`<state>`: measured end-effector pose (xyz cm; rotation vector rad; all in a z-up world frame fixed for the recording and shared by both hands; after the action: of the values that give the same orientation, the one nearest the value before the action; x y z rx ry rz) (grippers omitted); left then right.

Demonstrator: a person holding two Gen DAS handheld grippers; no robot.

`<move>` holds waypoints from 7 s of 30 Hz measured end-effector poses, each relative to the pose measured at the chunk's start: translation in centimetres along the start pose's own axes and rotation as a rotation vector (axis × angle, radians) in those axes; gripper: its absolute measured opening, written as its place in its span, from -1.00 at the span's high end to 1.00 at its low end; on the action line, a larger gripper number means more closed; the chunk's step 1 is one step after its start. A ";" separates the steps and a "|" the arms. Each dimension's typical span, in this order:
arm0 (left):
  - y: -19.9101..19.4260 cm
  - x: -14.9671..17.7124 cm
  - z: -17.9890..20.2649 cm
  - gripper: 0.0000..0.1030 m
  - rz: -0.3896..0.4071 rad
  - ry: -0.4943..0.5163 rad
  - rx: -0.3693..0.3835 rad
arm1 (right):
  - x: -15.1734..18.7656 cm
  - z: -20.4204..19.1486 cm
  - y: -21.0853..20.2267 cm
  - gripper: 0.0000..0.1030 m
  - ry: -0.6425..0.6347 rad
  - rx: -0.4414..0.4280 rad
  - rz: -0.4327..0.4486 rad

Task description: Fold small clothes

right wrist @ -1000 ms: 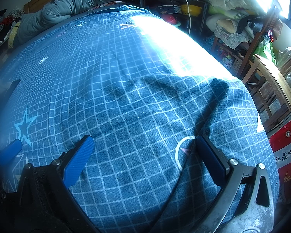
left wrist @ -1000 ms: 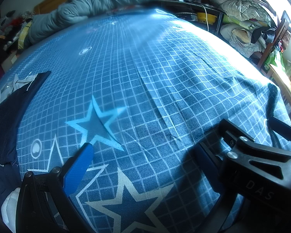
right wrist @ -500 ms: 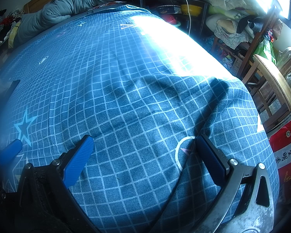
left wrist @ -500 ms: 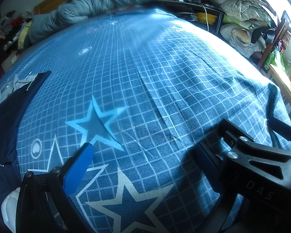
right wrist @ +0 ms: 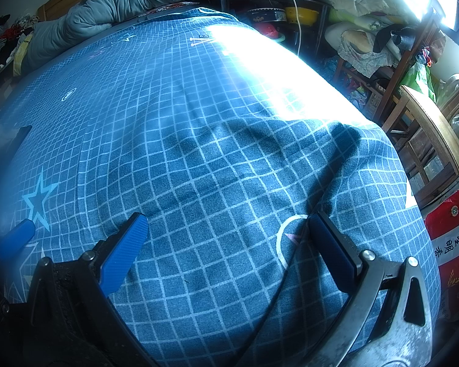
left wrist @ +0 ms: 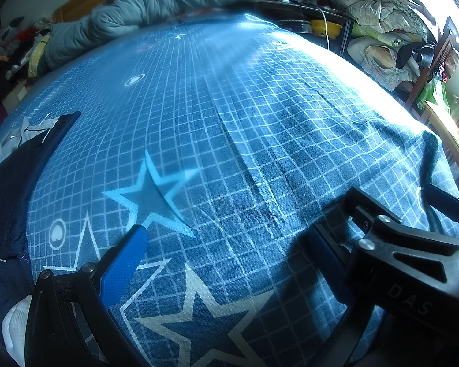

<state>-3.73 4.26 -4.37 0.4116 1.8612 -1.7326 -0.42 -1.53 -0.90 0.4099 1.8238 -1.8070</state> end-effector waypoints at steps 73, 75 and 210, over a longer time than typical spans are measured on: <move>0.1 -0.1 -0.2 -1.00 0.001 -0.003 0.008 | -0.4 -0.5 0.0 -1.00 0.020 0.024 0.003; 0.1 -0.1 -0.2 -1.00 0.002 -0.005 0.008 | -0.4 -0.5 0.0 -1.00 0.020 0.024 0.003; -11.8 9.4 -56.5 -1.00 0.014 -0.323 -0.099 | -18.3 -12.3 -10.3 0.78 0.176 -0.832 0.259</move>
<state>-28.64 56.92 0.29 0.0980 1.6958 -1.5826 6.62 12.82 17.44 0.4481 2.3116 -0.7489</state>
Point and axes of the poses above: each gripper's, at about its wrist camera, not at the fingertips, and y roughly the way its jaws point, z to its right, x to its underside, the point moved 1 cm from there along y, roughly the way its jaws point, and after that the axes turned 3 degrees about -y, right-handed, at the moved point
